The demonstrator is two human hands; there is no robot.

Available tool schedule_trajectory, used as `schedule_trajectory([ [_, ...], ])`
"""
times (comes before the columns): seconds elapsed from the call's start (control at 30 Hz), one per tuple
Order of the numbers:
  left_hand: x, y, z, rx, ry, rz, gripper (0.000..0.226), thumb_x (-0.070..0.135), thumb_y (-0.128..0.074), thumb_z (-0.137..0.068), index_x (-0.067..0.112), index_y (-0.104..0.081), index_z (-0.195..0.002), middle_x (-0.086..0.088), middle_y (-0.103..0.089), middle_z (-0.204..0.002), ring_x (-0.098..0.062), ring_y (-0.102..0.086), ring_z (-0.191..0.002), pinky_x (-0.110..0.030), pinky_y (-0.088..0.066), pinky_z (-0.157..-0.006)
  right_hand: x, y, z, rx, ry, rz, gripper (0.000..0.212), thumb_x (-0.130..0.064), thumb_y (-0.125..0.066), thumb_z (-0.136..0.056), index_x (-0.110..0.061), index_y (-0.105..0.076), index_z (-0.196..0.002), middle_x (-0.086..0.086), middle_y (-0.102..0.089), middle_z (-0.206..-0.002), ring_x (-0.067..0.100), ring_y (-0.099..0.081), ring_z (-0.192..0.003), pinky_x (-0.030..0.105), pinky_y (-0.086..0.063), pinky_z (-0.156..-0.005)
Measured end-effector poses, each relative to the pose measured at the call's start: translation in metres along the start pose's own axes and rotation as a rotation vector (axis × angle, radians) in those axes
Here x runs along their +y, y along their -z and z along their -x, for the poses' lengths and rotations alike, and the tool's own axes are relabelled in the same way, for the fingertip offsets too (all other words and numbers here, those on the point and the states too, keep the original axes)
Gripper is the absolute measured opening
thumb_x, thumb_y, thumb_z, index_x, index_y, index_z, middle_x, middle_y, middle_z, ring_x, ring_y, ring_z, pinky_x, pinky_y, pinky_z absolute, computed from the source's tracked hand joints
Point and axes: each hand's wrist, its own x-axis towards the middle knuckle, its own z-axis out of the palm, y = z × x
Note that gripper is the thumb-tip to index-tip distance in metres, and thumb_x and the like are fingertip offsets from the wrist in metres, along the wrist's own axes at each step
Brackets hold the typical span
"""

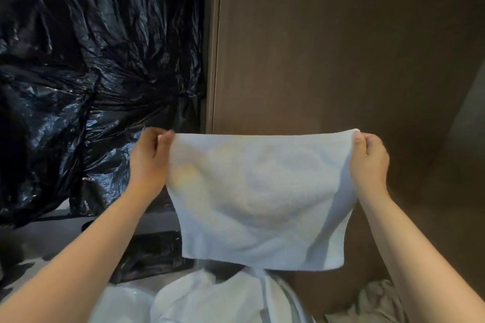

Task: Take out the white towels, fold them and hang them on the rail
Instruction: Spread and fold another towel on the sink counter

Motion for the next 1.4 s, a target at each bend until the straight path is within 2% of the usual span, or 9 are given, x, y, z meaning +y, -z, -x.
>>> schedule_trajectory([
  [0.13,0.013,0.004,-0.008,-0.034,-0.106,-0.045,0.011,0.025,-0.052,-0.098,0.017,-0.056,-0.091,0.008,-0.053,-0.071,-0.005,-0.048,-0.064,-0.026,-0.034,-0.055,0.008,0.0,-0.002,0.002,-0.032,-0.016,0.025,-0.03,-0.041,-0.104,-0.011,-0.055,-0.098,-0.003,-0.053,-0.087,0.007,-0.048,-0.076,0.008,-0.032,-0.061],
  [0.37,-0.022,0.006,0.035,-0.209,0.005,-0.099,0.013,0.031,-0.056,-0.095,0.021,-0.063,-0.09,0.006,-0.06,-0.076,-0.008,-0.054,-0.069,-0.025,-0.036,-0.057,0.064,-0.009,0.037,-0.191,-0.268,0.146,0.031,-0.029,-0.045,-0.101,-0.004,-0.063,-0.105,0.009,-0.061,-0.099,0.026,-0.056,-0.096,0.029,-0.036,-0.078],
  [0.53,-0.024,-0.003,0.074,-0.413,-0.009,-0.087,0.009,0.027,-0.064,-0.091,0.026,-0.066,-0.082,0.011,-0.065,-0.078,0.004,-0.058,-0.076,-0.009,-0.042,-0.059,0.078,-0.018,0.079,-0.375,-0.267,0.304,0.042,-0.027,-0.055,-0.099,-0.008,-0.051,-0.136,0.013,-0.053,-0.135,0.029,-0.055,-0.12,0.037,-0.044,-0.097],
  [0.67,-0.016,-0.015,0.1,-0.601,-0.003,-0.095,0.008,0.024,-0.065,-0.09,0.028,-0.068,-0.084,0.008,-0.067,-0.082,-0.005,-0.06,-0.077,-0.016,-0.046,-0.066,0.046,-0.026,0.117,-0.633,-0.102,0.122,0.02,-0.022,-0.057,-0.097,-0.022,-0.064,-0.116,-0.002,-0.067,-0.111,0.008,-0.066,-0.091,0.021,-0.051,-0.082],
  [0.8,-0.01,-0.016,0.123,-0.755,0.099,-0.052,0.016,0.022,-0.064,-0.092,0.034,-0.065,-0.102,0.008,-0.067,-0.09,-0.007,-0.062,-0.084,-0.023,-0.051,-0.078,0.021,-0.035,0.159,-0.869,-0.152,-0.146,0.019,-0.018,-0.059,-0.097,-0.029,-0.065,-0.112,-0.011,-0.069,-0.103,0.01,-0.067,-0.06,0.018,-0.05,-0.054],
  [0.97,0.0,-0.004,0.148,-0.641,0.23,0.127,0.025,0.011,-0.074,-0.083,0.028,-0.065,-0.098,0.002,-0.07,-0.083,-0.015,-0.067,-0.079,-0.029,-0.055,-0.078,0.014,-0.04,0.183,-0.901,-0.214,-0.291,0.02,-0.02,-0.06,-0.097,-0.03,-0.067,-0.112,-0.01,-0.069,-0.103,0.009,-0.065,-0.058,0.018,-0.05,-0.057],
  [1.13,0.007,0.002,0.162,-0.525,0.26,0.181,0.02,0.01,-0.078,-0.078,0.022,-0.063,-0.085,0.006,-0.07,-0.076,-0.008,-0.063,-0.068,-0.018,-0.053,-0.065,0.012,-0.04,0.191,-0.933,-0.165,-0.322,0.013,-0.017,-0.061,-0.096,-0.025,-0.071,-0.096,-0.006,-0.069,-0.079,0.01,-0.065,-0.068,0.021,-0.049,-0.058],
  [1.27,0.003,0.01,0.171,-0.566,0.275,0.179,0.018,0.008,-0.077,-0.079,0.019,-0.065,-0.084,0.007,-0.068,-0.076,-0.008,-0.06,-0.067,-0.024,-0.053,-0.068,0.01,-0.041,0.195,-0.89,-0.115,-0.292,0.017,-0.017,-0.057,-0.097,-0.025,-0.066,-0.086,-0.015,-0.062,-0.07,0.004,-0.058,-0.065,0.018,-0.047,-0.059],
  [1.4,0.0,0.018,0.177,-0.564,0.236,0.123,0.013,0.009,-0.076,-0.079,0.02,-0.07,-0.08,0.007,-0.068,-0.077,-0.006,-0.059,-0.065,-0.014,-0.05,-0.064,0.005,-0.037,0.193,-0.91,-0.113,-0.324,0.014,-0.016,-0.057,-0.097,-0.024,-0.066,-0.09,-0.021,-0.061,-0.066,0.0,-0.057,-0.061,0.01,-0.042,-0.054],
])
